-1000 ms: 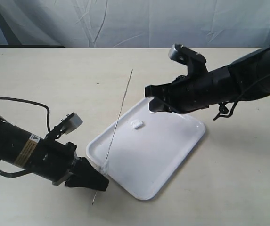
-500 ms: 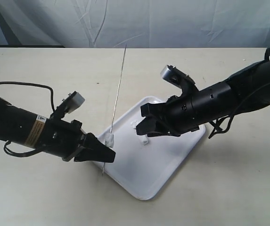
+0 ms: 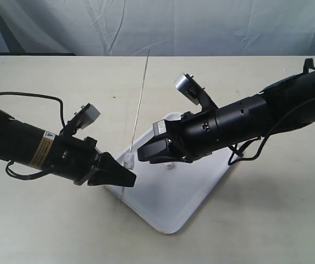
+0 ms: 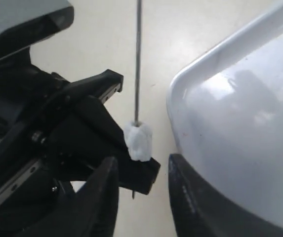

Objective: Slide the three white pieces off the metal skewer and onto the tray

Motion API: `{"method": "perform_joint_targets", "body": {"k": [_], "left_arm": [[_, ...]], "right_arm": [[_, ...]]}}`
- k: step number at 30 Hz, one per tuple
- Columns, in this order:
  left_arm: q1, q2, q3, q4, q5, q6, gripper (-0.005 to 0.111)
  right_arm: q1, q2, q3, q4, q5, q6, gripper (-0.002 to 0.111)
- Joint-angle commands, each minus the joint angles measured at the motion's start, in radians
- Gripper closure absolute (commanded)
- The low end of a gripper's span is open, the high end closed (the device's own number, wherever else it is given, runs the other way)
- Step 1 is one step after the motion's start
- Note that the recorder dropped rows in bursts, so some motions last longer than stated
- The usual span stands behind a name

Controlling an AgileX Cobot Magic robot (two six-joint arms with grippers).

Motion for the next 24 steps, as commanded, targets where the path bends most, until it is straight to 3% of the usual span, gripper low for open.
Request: {"method": "perform_joint_targets", "body": {"k": [1,14,20,24], "left_arm": [[0.005,-0.002,-0.025,-0.004,-0.090,0.000,0.107],[0.005,-0.002,-0.043,0.008,-0.126,-0.021,0.107],[0.005,-0.002,-0.043,0.012,-0.136,-0.021,0.107],[0.005,-0.002,-0.043,0.030,-0.139,-0.021,0.107]], "right_arm": [[0.037,-0.001,0.003,0.049,-0.043,-0.036,0.074],[0.037,-0.001,0.003,0.064,-0.050,-0.040,0.075],[0.037,-0.001,0.003,0.109,-0.052,-0.061,0.097],[0.037,-0.001,0.003,0.122,-0.058,-0.069,0.096]]}}
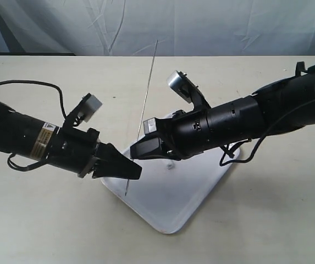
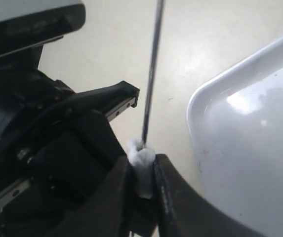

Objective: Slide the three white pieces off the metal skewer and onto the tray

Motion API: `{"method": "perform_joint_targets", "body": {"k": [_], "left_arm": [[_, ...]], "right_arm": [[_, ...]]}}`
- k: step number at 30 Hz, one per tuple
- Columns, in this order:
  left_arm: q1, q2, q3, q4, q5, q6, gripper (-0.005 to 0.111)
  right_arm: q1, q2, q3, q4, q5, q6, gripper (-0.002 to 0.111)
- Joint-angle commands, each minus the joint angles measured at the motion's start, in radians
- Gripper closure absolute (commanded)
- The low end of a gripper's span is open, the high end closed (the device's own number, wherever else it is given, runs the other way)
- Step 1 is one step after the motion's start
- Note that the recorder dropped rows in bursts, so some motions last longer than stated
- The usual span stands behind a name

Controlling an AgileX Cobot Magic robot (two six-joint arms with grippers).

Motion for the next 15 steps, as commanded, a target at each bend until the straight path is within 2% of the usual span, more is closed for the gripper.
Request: {"method": "perform_joint_targets", "body": {"k": [1,10,15], "left_arm": [[0.000,-0.002,-0.002,0.035,-0.029,0.001,0.107],[-0.004,-0.002,0.033,0.085,-0.056,-0.023,0.107],[-0.052,-0.002,0.104,0.085,-0.044,-0.029,0.107]], "right_arm": [[-0.003,-0.001,0.003,0.035,-0.024,-0.026,0.096],[-0.003,-0.001,-0.014,0.106,-0.147,-0.096,0.096],[-0.003,-0.001,-0.043,0.106,-0.215,-0.096,0.096]]}}
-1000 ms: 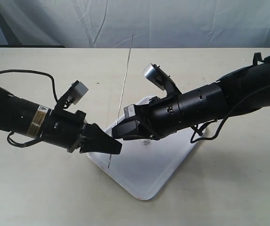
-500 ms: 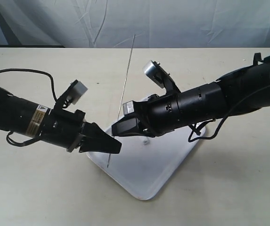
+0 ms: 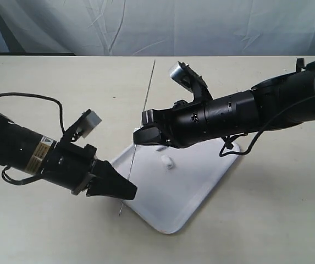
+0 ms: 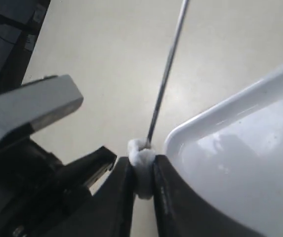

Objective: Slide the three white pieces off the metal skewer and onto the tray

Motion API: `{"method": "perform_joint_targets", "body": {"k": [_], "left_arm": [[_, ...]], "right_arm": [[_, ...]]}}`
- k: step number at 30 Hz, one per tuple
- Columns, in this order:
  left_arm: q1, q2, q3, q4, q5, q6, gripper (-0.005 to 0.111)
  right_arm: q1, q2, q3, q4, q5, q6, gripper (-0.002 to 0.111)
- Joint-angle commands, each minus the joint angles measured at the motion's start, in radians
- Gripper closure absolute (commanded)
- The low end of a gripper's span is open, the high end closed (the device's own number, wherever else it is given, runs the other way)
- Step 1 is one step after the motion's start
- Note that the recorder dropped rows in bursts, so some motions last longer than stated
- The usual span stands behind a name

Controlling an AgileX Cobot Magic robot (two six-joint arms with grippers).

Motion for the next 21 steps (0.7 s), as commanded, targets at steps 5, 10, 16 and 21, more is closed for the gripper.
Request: {"method": "perform_joint_targets", "body": {"k": [5,10,16,21], "left_arm": [[-0.086,-0.002,0.120,0.029,-0.053,0.007,0.107],[-0.086,-0.002,0.145,0.029,-0.061,0.007,0.107],[-0.086,-0.002,0.190,0.029,-0.059,0.007,0.107],[-0.086,-0.002,0.194,0.029,-0.059,0.007,0.107]], "right_arm": [[-0.005,-0.001,-0.028,0.026,-0.162,-0.020,0.096],[-0.005,-0.001,-0.061,0.026,-0.186,-0.017,0.096],[-0.005,-0.001,-0.113,0.026,-0.233,-0.017,0.096],[-0.005,-0.001,-0.150,0.026,-0.244,-0.017,0.096]]}}
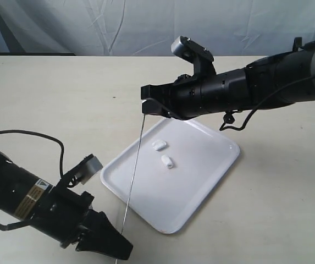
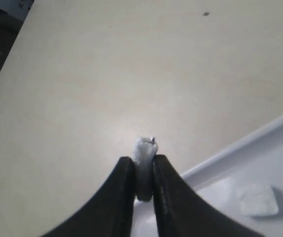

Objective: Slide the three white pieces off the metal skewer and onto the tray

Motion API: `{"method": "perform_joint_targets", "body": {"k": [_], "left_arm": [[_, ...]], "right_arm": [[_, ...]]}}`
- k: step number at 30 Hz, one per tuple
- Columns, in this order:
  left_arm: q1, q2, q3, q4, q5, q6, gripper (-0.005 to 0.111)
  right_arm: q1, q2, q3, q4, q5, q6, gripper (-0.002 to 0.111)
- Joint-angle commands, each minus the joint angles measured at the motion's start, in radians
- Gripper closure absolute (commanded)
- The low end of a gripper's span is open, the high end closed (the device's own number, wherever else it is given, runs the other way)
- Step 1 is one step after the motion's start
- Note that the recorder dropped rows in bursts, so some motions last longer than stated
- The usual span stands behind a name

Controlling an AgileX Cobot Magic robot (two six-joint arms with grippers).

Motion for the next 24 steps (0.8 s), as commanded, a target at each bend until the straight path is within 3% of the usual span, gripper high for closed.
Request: {"method": "perform_joint_targets", "body": {"k": [1,11,19,24], "left_arm": [[-0.010,-0.002,0.015,0.038,-0.028,0.006,0.107],[-0.010,-0.002,0.027,0.038,0.027,0.009,0.107],[-0.010,-0.002,-0.014,-0.001,0.089,0.037,0.107],[-0.010,-0.009,-0.057,-0.005,0.105,0.037,0.107]], "right_arm": [[-0.007,-0.001,-0.034,0.020,-0.050,-0.015,0.096],[-0.007,-0.001,-0.045,-0.005,-0.119,0.029,0.096],[-0.007,-0.001,-0.025,-0.534,-0.119,0.434,0.096],[-0.007,0.001,0.037,-0.606,-0.125,0.481,0.096]]}}
